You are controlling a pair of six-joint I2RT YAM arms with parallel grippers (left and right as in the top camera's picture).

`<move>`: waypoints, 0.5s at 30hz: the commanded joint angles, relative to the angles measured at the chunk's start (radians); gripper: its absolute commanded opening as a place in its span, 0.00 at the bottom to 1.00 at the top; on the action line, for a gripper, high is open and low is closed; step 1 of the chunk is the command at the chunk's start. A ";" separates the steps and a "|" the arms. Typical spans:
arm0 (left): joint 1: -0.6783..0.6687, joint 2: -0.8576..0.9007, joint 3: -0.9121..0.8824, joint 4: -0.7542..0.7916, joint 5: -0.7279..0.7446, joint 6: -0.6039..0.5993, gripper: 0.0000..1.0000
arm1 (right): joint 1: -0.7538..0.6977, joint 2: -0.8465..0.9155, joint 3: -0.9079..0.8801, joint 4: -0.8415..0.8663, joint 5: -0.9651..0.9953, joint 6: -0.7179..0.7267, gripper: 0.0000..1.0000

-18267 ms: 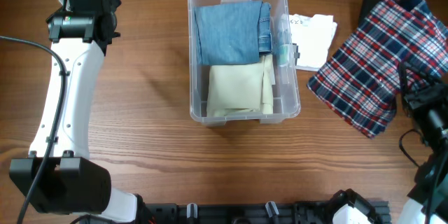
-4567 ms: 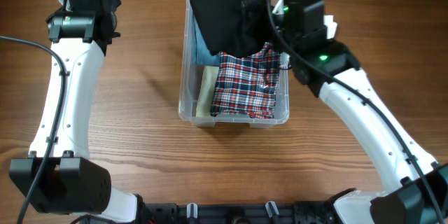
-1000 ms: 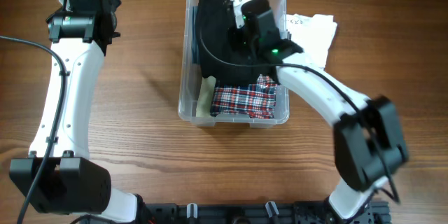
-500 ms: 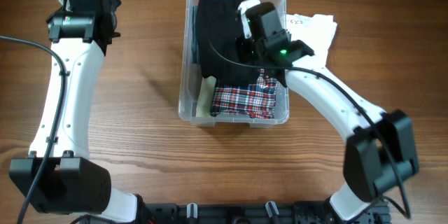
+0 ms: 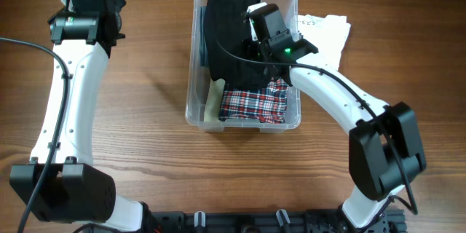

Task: Pack container
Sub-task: 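Press the black garment flat into the box with the right gripper, then move the right gripper to the white printed paper and grasp it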

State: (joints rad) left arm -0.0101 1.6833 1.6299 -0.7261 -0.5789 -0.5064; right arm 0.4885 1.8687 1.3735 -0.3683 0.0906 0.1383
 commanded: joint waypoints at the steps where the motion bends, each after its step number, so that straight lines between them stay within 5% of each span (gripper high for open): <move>1: 0.004 0.005 -0.001 0.003 -0.017 0.005 1.00 | -0.005 -0.129 -0.002 -0.023 0.050 0.023 0.04; 9: 0.004 0.005 -0.001 0.003 -0.017 0.005 1.00 | -0.198 -0.363 -0.002 -0.220 0.110 0.163 0.04; 15: 0.004 0.005 -0.001 0.003 -0.017 0.005 1.00 | -0.419 -0.363 -0.008 -0.307 -0.056 0.149 0.05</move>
State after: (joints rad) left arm -0.0101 1.6833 1.6299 -0.7261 -0.5789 -0.5064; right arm 0.1669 1.4906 1.3716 -0.6479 0.1425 0.2657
